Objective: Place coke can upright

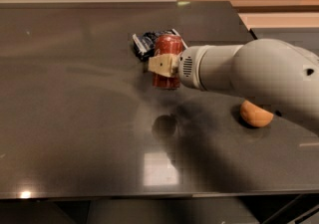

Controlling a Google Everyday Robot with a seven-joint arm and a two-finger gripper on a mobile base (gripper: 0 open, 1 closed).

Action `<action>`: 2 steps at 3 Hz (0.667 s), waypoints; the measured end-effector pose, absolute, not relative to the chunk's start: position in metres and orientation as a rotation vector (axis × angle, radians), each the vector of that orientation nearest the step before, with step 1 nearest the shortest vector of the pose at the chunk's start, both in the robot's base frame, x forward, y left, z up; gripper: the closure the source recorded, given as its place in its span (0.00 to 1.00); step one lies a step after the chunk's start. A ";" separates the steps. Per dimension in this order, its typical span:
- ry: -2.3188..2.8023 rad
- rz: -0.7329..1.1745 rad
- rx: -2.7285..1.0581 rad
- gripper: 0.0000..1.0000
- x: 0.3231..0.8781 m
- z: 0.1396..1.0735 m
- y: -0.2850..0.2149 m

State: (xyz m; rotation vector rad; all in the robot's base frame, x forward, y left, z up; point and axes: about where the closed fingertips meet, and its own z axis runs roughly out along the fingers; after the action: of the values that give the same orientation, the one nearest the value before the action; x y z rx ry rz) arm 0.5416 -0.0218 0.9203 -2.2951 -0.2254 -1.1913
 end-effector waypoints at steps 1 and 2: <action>-0.386 -1.328 -2.281 1.00 0.538 0.913 -0.016; -0.468 -1.459 -2.255 1.00 0.538 0.909 -0.015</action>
Offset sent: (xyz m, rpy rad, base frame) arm -0.0057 0.0035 -0.0250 -0.2008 -0.3655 0.0470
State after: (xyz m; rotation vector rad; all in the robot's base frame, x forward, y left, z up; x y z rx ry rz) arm 0.5384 -0.0151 0.9086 -2.2550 -0.4680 -1.4590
